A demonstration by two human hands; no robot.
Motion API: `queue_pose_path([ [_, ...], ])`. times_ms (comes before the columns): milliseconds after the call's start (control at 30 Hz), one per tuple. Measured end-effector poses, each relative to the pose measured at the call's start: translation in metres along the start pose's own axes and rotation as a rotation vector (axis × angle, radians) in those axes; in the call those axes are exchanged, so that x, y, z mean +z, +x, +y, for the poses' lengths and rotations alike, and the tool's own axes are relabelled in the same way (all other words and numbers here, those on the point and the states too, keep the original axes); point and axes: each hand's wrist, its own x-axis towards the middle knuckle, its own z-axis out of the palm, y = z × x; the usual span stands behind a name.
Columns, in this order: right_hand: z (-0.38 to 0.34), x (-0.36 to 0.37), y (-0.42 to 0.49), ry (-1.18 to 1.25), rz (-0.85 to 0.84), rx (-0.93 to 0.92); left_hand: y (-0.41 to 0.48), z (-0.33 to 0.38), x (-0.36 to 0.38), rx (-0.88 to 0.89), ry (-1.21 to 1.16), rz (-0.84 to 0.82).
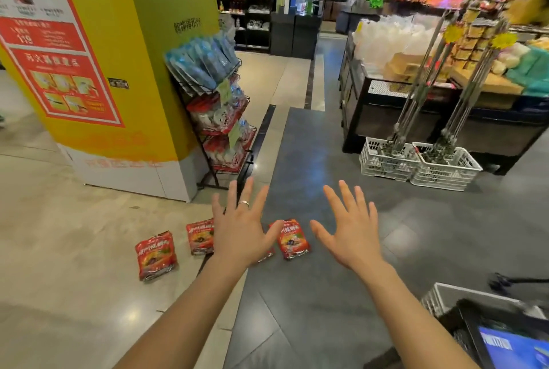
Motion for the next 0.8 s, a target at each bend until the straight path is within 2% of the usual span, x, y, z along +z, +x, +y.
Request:
queue_pose_path([
  [333,0.048,0.130,0.222,0.058,-0.200,-0.015,0.183,-0.044,0.115,-0.180,0.016,-0.120],
  [567,0.090,0.269,0.401,0.078,-0.446,-0.036,0.346,-0.066,0.245,-0.356,0.007,-0.295],
  [667,0.116,0.331,0.451,0.073,-0.575,-0.028,0.396,-0.077,0.304,-0.426,-0.009,-0.362],
  [800,0.143,0.420,0.492,0.063,-0.668,0.009,0.434,-0.095,0.396,-0.489,-0.011,-0.461],
])
